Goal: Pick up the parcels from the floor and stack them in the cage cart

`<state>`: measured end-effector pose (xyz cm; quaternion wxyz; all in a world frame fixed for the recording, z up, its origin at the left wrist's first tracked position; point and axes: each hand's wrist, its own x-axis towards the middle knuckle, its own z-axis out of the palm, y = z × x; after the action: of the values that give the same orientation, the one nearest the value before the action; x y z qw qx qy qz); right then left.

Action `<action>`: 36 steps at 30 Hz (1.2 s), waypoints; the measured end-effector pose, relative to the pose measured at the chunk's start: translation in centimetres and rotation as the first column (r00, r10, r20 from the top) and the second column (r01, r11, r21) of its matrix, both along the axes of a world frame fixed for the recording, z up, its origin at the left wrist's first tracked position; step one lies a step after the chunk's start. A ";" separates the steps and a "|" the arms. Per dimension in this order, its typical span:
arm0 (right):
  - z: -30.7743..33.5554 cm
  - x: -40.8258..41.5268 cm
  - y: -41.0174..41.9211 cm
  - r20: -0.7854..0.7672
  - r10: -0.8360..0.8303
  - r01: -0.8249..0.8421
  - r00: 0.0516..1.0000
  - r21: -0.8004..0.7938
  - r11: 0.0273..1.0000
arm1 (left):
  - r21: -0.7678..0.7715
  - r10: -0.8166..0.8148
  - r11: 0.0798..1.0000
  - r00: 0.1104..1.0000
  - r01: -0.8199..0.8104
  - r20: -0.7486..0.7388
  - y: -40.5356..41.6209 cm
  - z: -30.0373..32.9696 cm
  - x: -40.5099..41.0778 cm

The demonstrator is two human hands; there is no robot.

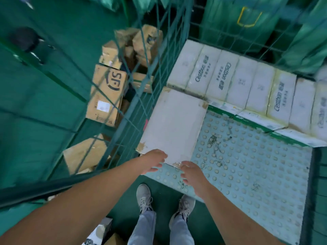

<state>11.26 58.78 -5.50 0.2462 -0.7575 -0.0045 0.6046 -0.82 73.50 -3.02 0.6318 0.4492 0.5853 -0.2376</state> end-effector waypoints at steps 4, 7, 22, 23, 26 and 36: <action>9.1 -1.8 0.5 -0.023 0.142 -0.141 0.990 0.058 0.988 | 0.036 -0.166 0.986 0.986 0.165 0.017 -1.7 9.0 -2.7; 14.5 -3.1 0.3 -0.001 0.280 -0.278 0.960 0.104 0.955 | 0.016 -0.110 0.994 0.993 0.109 0.046 -3.0 14.2 -5.9; 28.6 -13.9 -2.2 0.196 0.891 -0.902 0.409 0.237 0.361 | 0.300 0.850 0.403 0.474 -0.865 0.227 -18.8 30.6 -25.6; 29.1 -15.2 -2.4 0.199 0.910 -0.917 0.364 0.246 0.313 | 0.306 0.877 0.348 0.423 -0.886 0.227 -20.5 30.9 -27.0; 30.9 -19.5 -3.0 0.206 0.955 -0.952 0.212 0.264 0.155 | 0.308 0.941 0.161 0.239 -0.938 0.238 -25.9 31.3 -30.6; 32.3 -31.1 -6.5 0.201 0.970 -0.950 -0.134 0.253 -0.184 | 0.250 0.952 -0.262 -0.208 -0.932 0.224 -40.2 29.2 -37.6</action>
<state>-19.85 52.23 26.82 -0.1757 -0.4210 -0.6621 0.5946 -38.45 33.27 26.17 0.4749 -0.0833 0.7627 0.4310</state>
